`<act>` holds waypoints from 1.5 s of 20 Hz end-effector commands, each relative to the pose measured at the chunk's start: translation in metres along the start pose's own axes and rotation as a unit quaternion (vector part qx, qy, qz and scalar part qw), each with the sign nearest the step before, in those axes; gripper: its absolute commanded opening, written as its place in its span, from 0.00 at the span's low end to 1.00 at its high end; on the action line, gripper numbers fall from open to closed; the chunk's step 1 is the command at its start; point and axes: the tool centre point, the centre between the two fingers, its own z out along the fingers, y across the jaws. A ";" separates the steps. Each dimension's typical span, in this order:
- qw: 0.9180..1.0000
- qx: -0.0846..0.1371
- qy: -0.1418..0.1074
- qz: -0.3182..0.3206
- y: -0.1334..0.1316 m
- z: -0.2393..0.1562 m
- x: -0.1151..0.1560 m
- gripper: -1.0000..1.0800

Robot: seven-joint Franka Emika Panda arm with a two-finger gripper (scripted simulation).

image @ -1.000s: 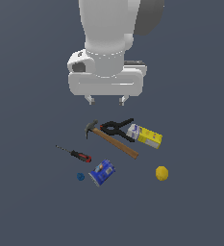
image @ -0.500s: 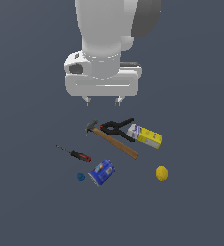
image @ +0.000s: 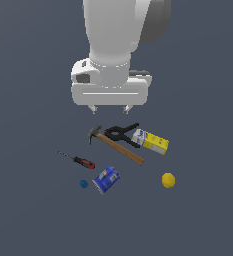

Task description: Pick up a designated object from a clutter of objects.

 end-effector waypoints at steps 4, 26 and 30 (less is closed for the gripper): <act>1.000 -0.003 0.000 -0.014 -0.018 0.016 0.021 0.96; 0.994 0.003 0.003 -0.106 -0.182 0.168 0.122 0.96; 0.993 0.007 0.004 -0.118 -0.208 0.196 0.127 0.96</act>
